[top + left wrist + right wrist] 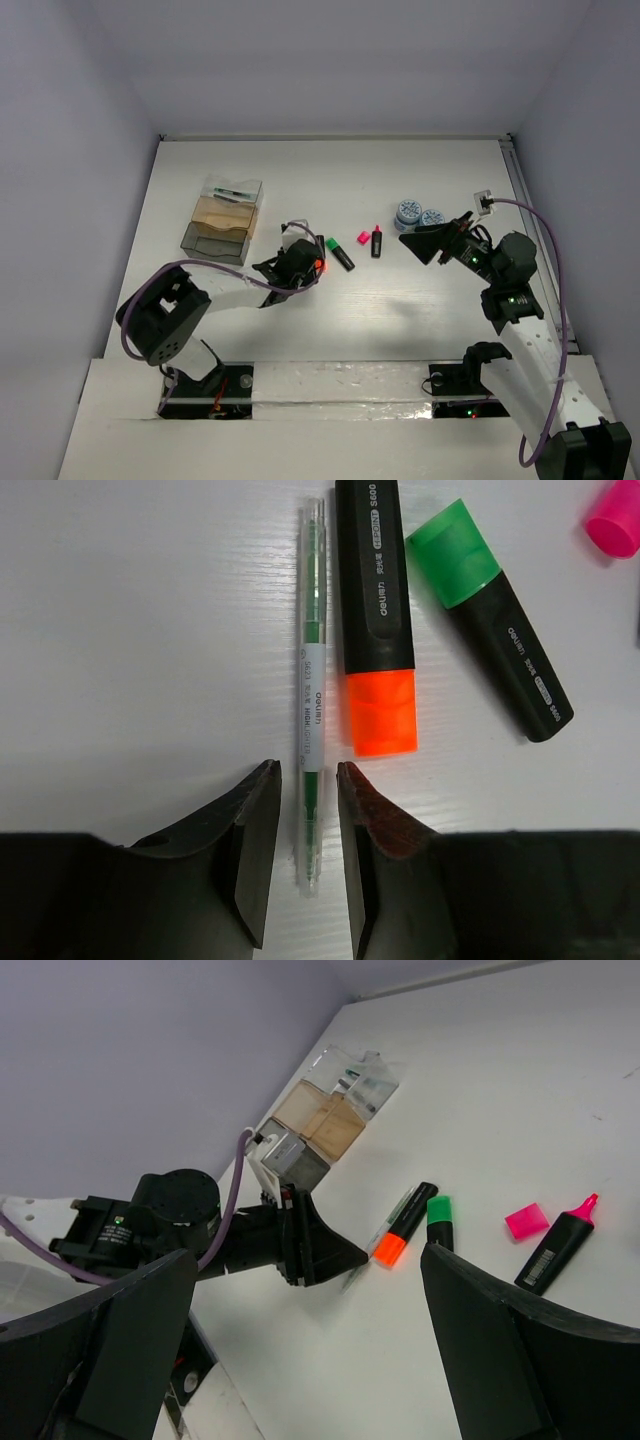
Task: Sort the stationery into containers
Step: Pick up the pen from the center of the board, then place the pen in the storage box.
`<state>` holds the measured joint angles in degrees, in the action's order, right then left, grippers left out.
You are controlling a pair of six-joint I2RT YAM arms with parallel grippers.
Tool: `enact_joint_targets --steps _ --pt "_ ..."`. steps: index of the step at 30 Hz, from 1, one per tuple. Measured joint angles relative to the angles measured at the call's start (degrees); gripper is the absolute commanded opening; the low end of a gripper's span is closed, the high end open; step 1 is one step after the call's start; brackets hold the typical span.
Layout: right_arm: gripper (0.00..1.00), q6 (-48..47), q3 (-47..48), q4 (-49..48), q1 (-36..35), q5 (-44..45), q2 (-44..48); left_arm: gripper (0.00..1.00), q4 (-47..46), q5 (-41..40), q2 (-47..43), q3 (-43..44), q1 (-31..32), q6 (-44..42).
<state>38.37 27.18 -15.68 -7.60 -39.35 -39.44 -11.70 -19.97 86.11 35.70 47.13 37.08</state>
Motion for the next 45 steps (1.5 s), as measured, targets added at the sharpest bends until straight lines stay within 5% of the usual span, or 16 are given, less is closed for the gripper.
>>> enact_joint_targets --steps 13,17,27,35,45 --pt "1.00 0.00 0.00 0.07 0.00 0.00 0.09 0.18 0.70 -3.34 5.60 4.68 0.00 -1.60" --pt "1.00 -0.04 0.00 0.24 0.00 0.00 0.15 0.00 1.38 -5.01 7.41 6.60 0.00 -2.25" --pt "1.00 -0.20 0.00 0.28 0.00 0.07 0.68 0.00 3.41 -8.04 5.84 7.30 -1.33 -2.54" --pt "1.00 -0.20 0.00 0.26 0.00 0.07 -0.46 0.00 -4.48 -2.62 -4.13 9.79 -16.96 0.04" --pt "1.00 -0.15 0.00 0.24 0.00 -0.11 -1.22 0.00 -17.75 -0.57 0.31 11.56 -36.57 13.55"
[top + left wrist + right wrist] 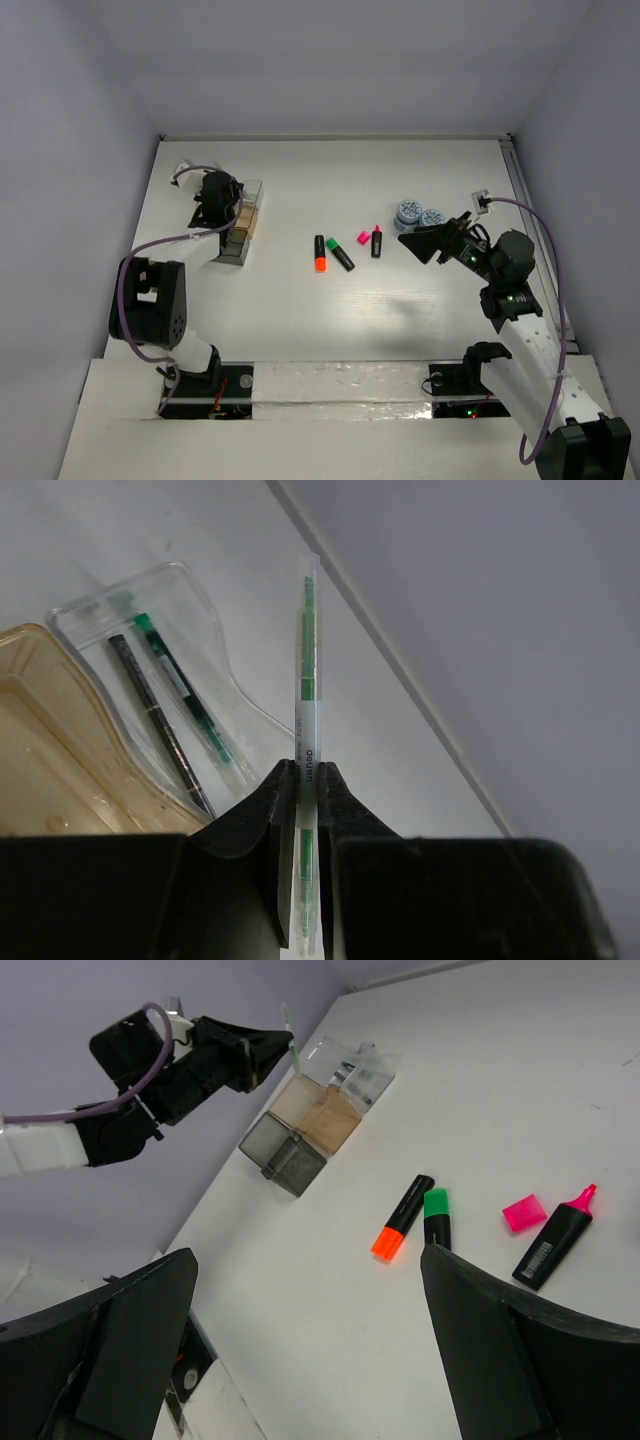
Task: Sort the stationery into containers
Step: Place the pen in the storage box.
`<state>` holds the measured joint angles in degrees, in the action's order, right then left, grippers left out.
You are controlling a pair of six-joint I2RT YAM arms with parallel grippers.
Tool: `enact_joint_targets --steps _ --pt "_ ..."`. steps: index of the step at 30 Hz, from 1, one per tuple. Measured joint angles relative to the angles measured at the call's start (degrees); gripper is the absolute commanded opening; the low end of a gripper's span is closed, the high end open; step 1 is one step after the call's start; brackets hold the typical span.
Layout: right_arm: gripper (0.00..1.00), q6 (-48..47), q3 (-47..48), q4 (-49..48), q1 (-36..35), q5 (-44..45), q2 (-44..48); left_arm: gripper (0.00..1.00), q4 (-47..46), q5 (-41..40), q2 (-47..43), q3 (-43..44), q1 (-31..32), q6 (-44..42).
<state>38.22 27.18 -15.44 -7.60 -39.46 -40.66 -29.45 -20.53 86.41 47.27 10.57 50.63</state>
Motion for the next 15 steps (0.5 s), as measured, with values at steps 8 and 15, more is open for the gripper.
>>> enact_joint_targets --steps 8,15 --pt "1.00 0.07 0.00 -0.04 -0.13 -0.61 -0.04 0.00 -2.58 -5.62 11.67 3.02 -1.55 6.14" --pt "1.00 0.22 0.00 -0.44 -0.39 -1.60 -0.70 0.00 -5.70 -7.96 15.58 5.01 -2.08 8.04"
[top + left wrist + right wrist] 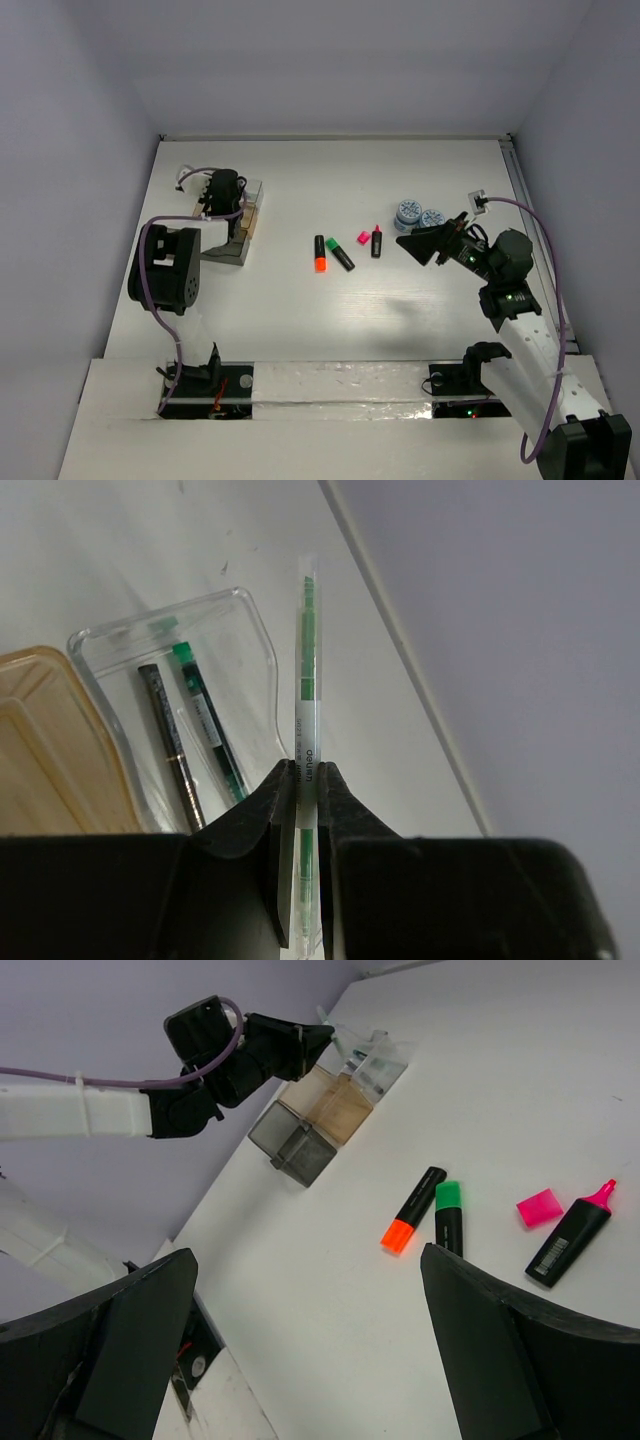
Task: Sort the stationery into containers
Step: Place the pen in the storage box.
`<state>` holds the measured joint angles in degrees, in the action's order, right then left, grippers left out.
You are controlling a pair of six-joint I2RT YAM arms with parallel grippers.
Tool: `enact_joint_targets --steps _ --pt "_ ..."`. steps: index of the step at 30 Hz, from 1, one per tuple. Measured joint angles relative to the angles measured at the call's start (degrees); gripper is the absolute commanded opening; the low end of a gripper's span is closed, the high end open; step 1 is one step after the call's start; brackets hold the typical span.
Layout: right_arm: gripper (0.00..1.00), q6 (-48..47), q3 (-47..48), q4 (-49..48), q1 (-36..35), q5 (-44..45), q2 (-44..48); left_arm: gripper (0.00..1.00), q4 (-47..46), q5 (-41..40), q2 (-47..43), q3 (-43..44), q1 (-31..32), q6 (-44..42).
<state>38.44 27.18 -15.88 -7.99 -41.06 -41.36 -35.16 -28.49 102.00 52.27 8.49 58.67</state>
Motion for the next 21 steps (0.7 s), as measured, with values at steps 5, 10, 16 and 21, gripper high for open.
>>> enact_joint_targets --steps 5,10,16,21 --pt "1.00 0.17 0.00 -0.07 0.00 -0.26 -0.02 0.00 -2.43 -0.52 2.27 1.14 -0.35 1.07" --pt "1.00 0.20 0.00 -0.15 0.00 -0.42 -0.09 0.00 -2.80 -0.50 4.17 1.14 -0.35 2.12" --pt "1.00 0.22 0.00 -0.48 0.00 -0.57 -0.28 0.27 -3.32 -0.52 4.33 1.05 -0.35 2.54" --pt "1.00 0.22 0.00 -0.96 0.00 -0.59 -0.35 0.36 -4.33 -0.70 4.20 0.44 -0.35 2.71"
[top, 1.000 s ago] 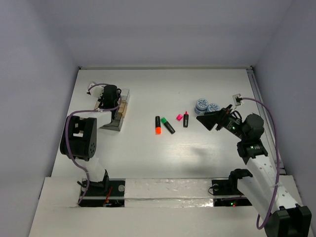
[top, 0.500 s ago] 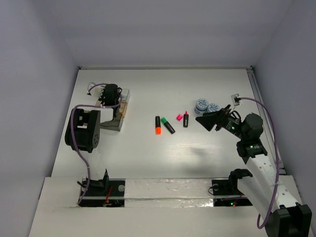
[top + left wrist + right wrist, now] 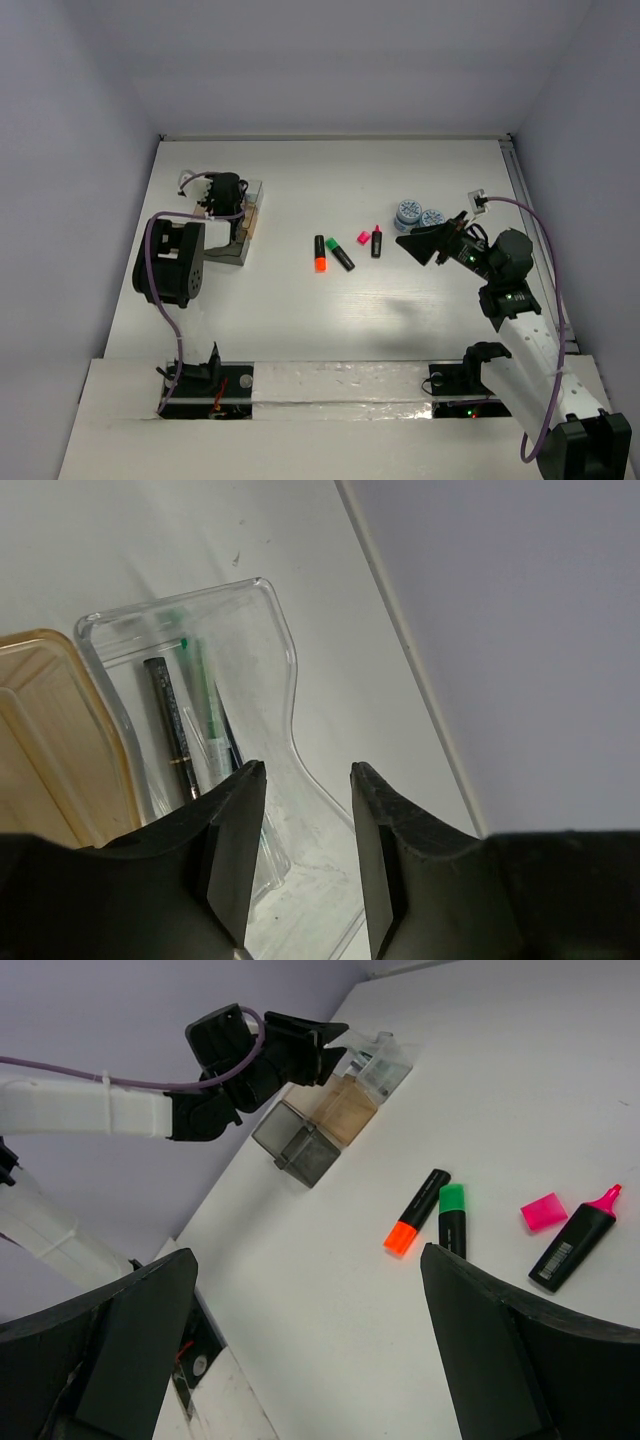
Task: Sort the stationery into containers
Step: Place the pen in the storage box, then pick up the stationery from the center of the board.
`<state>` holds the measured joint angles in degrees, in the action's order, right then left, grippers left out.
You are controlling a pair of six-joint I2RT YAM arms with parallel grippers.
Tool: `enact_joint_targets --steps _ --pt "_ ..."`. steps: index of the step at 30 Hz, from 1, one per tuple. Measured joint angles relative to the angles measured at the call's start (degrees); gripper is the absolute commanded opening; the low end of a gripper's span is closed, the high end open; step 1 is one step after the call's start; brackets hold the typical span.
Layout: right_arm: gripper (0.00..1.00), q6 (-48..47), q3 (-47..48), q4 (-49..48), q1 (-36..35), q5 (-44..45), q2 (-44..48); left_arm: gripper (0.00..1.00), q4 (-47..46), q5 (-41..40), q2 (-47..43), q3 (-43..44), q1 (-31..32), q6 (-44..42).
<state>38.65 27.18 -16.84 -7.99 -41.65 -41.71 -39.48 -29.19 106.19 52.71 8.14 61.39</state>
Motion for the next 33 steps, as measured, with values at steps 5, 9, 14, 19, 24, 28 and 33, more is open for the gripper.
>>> enact_joint_targets --steps 5,9,14,19,24,28,33 --pt "1.00 0.02 0.00 -0.15 -0.04 0.02 -0.04 0.42 -0.15 -0.72 -1.31 -1.33 0.11 -0.35" --pt "1.00 0.00 0.00 -0.15 -0.46 0.04 -0.28 0.44 -0.17 -1.57 -4.02 -2.56 0.90 -1.95" --pt "1.00 -0.13 0.00 0.09 -0.72 0.76 -0.33 0.42 -0.61 -2.58 -10.34 -2.89 6.14 -9.46" --pt "1.00 -1.29 0.04 3.50 -0.72 4.90 0.35 0.42 -2.14 6.32 -13.88 -1.16 16.92 -20.46" --pt "1.00 -3.08 0.94 11.15 -0.72 15.21 6.21 0.54 1.31 18.56 -8.20 7.08 27.50 -29.83" --pt "1.00 -3.91 2.82 15.06 -0.72 23.74 11.91 0.65 5.44 24.83 -2.14 12.55 34.03 -36.92" --pt "1.00 -4.26 4.31 16.48 -0.72 27.91 15.15 0.72 13.16 30.45 5.90 22.32 38.51 -44.17"
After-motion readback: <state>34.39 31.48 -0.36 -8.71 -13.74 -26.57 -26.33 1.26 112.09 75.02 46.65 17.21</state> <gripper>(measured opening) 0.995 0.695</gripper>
